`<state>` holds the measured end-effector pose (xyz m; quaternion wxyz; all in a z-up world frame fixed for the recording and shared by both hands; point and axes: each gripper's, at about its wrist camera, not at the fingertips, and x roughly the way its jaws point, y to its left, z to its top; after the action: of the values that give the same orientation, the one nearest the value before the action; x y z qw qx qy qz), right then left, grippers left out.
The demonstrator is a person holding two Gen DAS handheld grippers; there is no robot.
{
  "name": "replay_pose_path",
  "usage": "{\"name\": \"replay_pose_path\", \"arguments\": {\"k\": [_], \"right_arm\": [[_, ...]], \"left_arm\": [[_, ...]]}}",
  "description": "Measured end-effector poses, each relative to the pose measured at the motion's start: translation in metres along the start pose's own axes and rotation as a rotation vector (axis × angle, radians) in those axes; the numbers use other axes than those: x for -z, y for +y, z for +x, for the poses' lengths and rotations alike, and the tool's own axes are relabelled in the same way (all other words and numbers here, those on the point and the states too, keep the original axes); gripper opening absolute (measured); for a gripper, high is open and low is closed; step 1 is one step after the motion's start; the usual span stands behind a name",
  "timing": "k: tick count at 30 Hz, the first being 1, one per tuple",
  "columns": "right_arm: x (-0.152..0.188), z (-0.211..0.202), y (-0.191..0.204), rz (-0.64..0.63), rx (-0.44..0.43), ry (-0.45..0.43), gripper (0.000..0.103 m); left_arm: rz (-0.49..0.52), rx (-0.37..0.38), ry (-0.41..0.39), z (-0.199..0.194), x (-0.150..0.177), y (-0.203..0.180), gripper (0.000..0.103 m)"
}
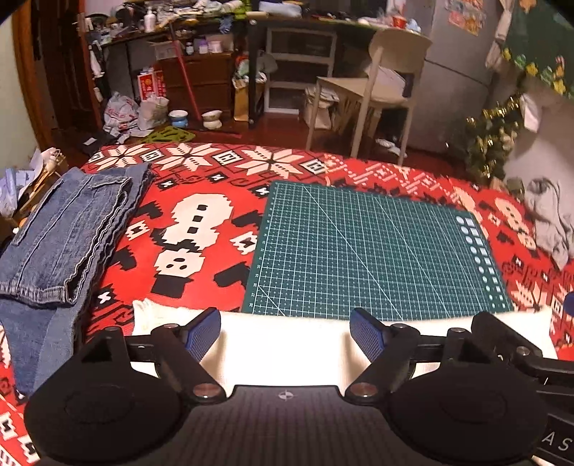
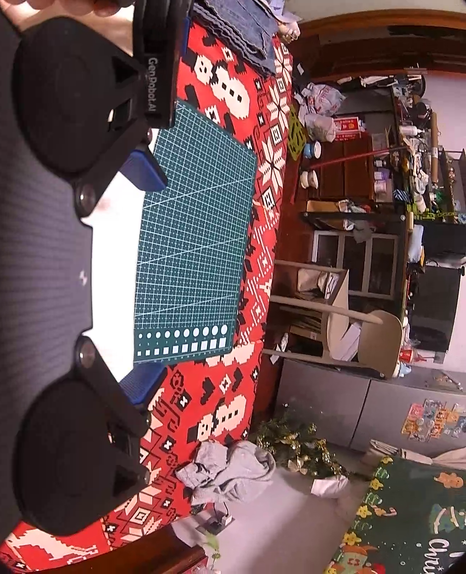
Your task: Fold clothes
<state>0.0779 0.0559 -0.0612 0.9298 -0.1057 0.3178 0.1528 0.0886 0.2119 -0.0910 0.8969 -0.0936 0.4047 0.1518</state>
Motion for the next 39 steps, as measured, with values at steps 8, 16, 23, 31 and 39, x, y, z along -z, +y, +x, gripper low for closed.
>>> {"name": "replay_pose_path", "arguments": {"k": [8, 16, 23, 31, 39], "right_arm": [[-0.007, 0.002, -0.008, 0.039, -0.053, 0.076, 0.102], [-0.008, 0.001, -0.009, 0.039, -0.067, 0.056, 0.085], [-0.008, -0.009, -0.007, 0.05, -0.072, 0.006, 0.082], [-0.013, -0.015, -0.007, 0.085, -0.08, 0.008, 0.068], [-0.016, -0.009, -0.025, 0.171, -0.123, 0.032, 0.026]], "left_arm": [[0.048, -0.015, -0.044, -0.008, -0.001, -0.001, 0.083], [0.072, -0.062, -0.081, -0.014, 0.002, -0.013, 0.078], [-0.049, 0.026, -0.026, -0.016, -0.002, -0.001, 0.064], [-0.037, 0.041, -0.025, -0.021, 0.004, -0.009, 0.031], [-0.01, 0.109, 0.072, -0.009, 0.002, -0.011, 0.009]]}}
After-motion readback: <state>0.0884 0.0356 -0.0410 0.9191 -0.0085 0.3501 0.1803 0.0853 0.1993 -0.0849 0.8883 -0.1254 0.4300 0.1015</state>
